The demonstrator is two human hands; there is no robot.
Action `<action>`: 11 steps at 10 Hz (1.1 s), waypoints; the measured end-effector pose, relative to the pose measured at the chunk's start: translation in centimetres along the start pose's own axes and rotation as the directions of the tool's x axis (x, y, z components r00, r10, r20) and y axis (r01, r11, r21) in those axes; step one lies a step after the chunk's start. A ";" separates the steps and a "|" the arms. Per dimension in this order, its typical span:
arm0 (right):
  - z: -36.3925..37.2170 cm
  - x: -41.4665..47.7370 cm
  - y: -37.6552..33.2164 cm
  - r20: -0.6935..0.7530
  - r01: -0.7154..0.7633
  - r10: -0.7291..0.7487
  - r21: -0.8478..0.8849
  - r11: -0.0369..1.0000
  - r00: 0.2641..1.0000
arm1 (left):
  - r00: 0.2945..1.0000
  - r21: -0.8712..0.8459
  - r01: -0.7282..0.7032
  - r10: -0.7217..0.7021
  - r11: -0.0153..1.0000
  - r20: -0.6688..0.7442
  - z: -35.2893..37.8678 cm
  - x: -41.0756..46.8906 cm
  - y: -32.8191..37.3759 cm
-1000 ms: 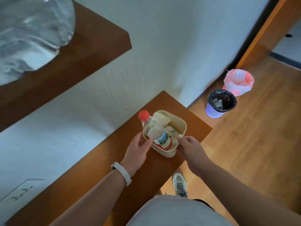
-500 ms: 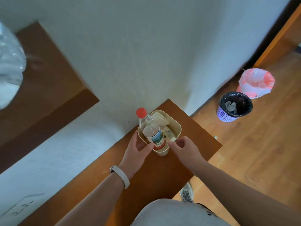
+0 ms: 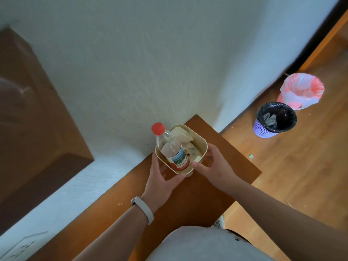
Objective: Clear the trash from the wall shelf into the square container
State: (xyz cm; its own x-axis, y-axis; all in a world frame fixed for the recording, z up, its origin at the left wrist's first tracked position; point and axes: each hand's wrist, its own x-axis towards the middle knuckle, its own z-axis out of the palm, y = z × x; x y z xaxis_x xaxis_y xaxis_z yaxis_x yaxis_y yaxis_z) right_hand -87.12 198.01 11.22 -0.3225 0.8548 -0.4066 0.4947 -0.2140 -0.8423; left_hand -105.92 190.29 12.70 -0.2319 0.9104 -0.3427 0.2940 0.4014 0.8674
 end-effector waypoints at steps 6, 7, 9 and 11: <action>1.7 4.2 -1.7 -0.057 0.005 -0.005 0.006 1.000 0.998 | 0.995 0.147 -0.006 0.021 0.989 -0.100 -2.5 3.3 0.5; 1.8 4.6 -1.6 -0.049 -0.009 0.009 -0.009 1.000 0.999 | 0.995 0.157 -0.003 0.018 0.988 -0.098 -2.7 3.4 0.5; 1.5 4.3 -1.8 -0.015 -0.025 0.024 -0.016 1.000 1.000 | 0.993 0.149 0.024 -0.007 0.989 -0.119 -2.5 3.0 0.7; 0.3 3.2 -2.5 -0.035 0.010 -0.012 -0.066 0.998 0.999 | 0.980 0.230 0.026 0.020 0.973 -0.198 -2.4 1.4 1.6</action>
